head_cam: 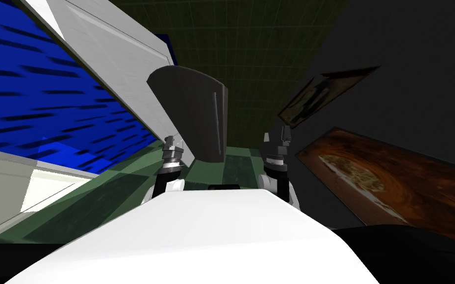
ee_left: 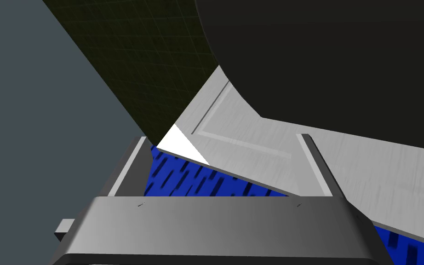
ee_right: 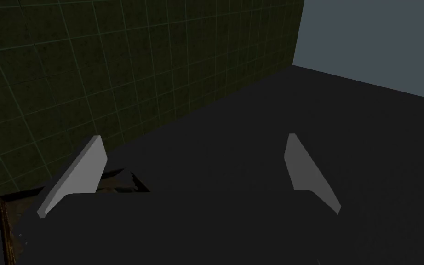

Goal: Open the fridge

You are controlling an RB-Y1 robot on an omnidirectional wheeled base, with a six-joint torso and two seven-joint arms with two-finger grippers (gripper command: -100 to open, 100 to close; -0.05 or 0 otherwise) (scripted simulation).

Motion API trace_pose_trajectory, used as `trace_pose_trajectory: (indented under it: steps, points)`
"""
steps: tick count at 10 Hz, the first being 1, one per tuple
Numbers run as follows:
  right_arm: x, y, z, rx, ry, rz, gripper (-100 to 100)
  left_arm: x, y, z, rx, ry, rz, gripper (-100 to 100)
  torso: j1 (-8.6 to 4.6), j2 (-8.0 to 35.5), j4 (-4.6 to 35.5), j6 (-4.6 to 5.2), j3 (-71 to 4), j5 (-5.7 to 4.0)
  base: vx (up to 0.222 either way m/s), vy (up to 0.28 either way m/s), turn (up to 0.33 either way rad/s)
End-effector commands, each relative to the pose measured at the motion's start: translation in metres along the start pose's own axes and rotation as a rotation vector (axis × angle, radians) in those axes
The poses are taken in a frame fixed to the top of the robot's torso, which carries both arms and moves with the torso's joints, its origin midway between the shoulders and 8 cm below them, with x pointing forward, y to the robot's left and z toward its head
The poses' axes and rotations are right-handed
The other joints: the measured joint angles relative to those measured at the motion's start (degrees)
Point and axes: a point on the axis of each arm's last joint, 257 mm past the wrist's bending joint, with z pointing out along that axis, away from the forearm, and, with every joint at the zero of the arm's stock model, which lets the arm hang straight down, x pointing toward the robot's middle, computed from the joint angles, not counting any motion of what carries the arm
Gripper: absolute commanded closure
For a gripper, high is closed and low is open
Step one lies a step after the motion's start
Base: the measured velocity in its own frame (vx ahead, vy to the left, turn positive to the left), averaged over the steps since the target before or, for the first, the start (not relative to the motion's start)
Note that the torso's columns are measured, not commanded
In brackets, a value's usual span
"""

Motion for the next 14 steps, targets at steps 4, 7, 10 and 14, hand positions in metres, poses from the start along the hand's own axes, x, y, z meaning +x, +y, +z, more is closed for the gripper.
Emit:
trace_pose_trajectory:
  steps: [4,7,10,14]
  points:
    - [0.000,0.000,0.000,0.000,0.000,0.000,0,0.000,0.000,0.000,0.000,0.000,0.000,0,0.00,14.22,14.24,0.00,-28.50,0.00,0.000,0.000,0.000]
    - [0.000,0.000,0.000,0.000,0.000,0.000,0,0.000,0.000,0.000,0.000,0.000,0.000,0,0.00,26.93,26.91,0.00,-53.81,0.00,0.000,0.000,0.000]
    - [0.000,0.000,0.000,0.000,0.000,0.000,0,-0.001,0.002,0.000,-0.010,0.025,0.020,-100,0.00,39.62,39.60,0.00,-79.19,0.00,0.006,-0.003,-0.006]
    - [0.000,0.000,0.000,0.000,0.000,0.000,0,-0.013,0.011,-0.002,-0.065,0.087,0.089,-100,-0.03,42.19,42.24,0.00,-84.61,-0.01,0.042,-0.024,-0.029]
